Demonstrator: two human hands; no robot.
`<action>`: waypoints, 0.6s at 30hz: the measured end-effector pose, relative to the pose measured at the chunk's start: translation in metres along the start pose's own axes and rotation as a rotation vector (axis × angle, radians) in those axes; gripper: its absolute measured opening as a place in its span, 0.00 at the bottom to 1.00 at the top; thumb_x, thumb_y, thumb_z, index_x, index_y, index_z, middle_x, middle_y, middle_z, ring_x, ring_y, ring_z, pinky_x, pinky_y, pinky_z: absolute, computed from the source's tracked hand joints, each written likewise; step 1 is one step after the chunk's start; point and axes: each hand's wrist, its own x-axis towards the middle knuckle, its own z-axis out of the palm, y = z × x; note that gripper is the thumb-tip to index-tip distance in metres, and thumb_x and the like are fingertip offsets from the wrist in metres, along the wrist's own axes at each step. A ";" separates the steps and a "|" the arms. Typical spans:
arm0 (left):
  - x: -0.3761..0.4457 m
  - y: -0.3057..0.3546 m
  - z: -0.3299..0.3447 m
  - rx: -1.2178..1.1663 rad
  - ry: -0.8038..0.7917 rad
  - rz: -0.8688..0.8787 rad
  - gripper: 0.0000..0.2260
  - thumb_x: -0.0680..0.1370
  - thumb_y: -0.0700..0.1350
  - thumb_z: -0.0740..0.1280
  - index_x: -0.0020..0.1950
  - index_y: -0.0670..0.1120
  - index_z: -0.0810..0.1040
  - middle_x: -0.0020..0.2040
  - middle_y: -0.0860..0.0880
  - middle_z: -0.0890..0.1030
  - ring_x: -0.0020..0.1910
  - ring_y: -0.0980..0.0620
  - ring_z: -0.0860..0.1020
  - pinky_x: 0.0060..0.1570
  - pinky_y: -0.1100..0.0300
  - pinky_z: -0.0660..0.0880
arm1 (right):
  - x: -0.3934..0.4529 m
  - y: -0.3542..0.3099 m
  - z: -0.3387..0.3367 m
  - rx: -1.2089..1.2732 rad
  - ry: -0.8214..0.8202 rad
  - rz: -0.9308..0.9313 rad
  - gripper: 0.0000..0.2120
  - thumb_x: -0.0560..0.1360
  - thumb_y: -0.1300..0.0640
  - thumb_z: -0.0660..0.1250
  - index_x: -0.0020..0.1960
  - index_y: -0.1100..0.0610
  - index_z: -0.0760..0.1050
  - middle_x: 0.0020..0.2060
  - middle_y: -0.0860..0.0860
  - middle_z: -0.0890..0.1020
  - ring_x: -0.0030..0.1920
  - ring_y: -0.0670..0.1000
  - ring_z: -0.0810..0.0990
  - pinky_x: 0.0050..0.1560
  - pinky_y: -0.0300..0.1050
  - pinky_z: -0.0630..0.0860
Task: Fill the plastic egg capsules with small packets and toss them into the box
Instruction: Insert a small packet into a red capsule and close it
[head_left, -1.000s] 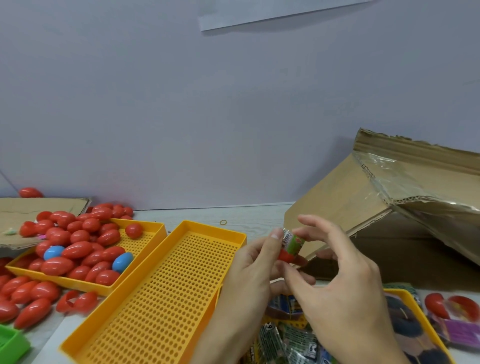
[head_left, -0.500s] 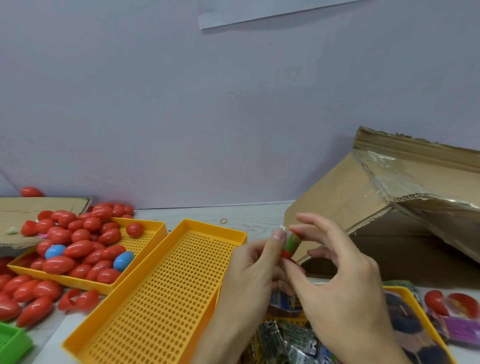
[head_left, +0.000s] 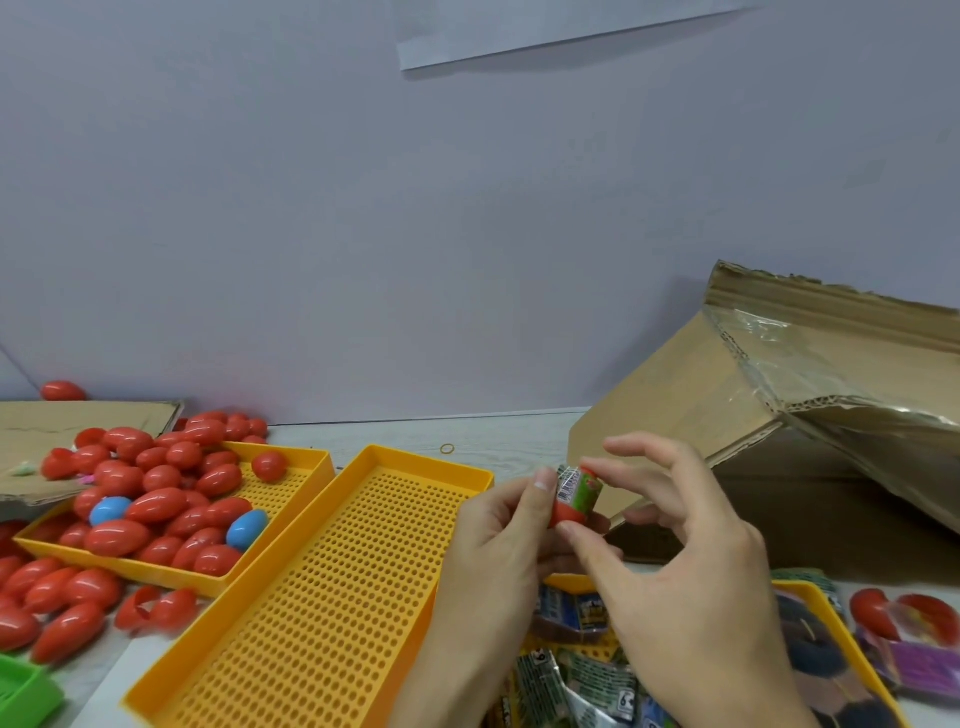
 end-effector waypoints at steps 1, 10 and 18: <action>0.000 0.000 0.000 0.009 0.004 0.004 0.18 0.77 0.52 0.63 0.42 0.38 0.81 0.43 0.35 0.84 0.39 0.40 0.85 0.41 0.51 0.83 | 0.000 0.000 0.000 0.003 0.001 0.003 0.33 0.62 0.51 0.81 0.58 0.32 0.68 0.52 0.24 0.78 0.51 0.34 0.76 0.46 0.30 0.70; 0.000 0.000 0.001 -0.068 0.071 -0.051 0.19 0.83 0.46 0.61 0.36 0.47 0.84 0.39 0.40 0.84 0.44 0.38 0.84 0.37 0.53 0.81 | 0.002 -0.003 0.000 0.081 0.010 0.074 0.32 0.63 0.53 0.81 0.58 0.32 0.69 0.49 0.28 0.81 0.50 0.37 0.79 0.51 0.45 0.78; -0.004 0.002 0.009 -0.286 0.043 -0.158 0.10 0.83 0.42 0.59 0.48 0.39 0.78 0.35 0.42 0.79 0.38 0.45 0.82 0.35 0.52 0.81 | 0.002 -0.003 -0.002 0.124 0.061 0.146 0.34 0.64 0.65 0.80 0.54 0.33 0.70 0.47 0.31 0.83 0.45 0.45 0.81 0.51 0.54 0.80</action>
